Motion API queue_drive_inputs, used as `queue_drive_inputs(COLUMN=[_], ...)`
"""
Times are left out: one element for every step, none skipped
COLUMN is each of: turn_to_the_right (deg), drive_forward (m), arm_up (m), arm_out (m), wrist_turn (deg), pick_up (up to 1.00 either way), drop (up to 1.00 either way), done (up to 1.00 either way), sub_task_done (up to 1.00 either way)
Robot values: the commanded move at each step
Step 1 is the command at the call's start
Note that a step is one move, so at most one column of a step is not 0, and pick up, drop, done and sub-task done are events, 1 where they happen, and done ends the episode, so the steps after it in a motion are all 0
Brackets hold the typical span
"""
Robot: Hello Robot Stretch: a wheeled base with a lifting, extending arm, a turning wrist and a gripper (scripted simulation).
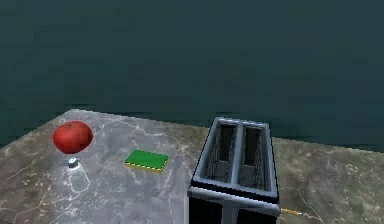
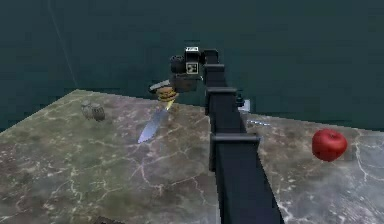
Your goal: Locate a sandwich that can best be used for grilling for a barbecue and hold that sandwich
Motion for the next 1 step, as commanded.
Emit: queue_drive_inputs(turn_to_the_right=[0.0], drive_forward=[0.00], arm_up=[0.00], arm_out=[0.00], wrist_turn=[0.0], pick_up=[0.00], drop=[0.00], done=[1.00], sub_task_done=[0.00])
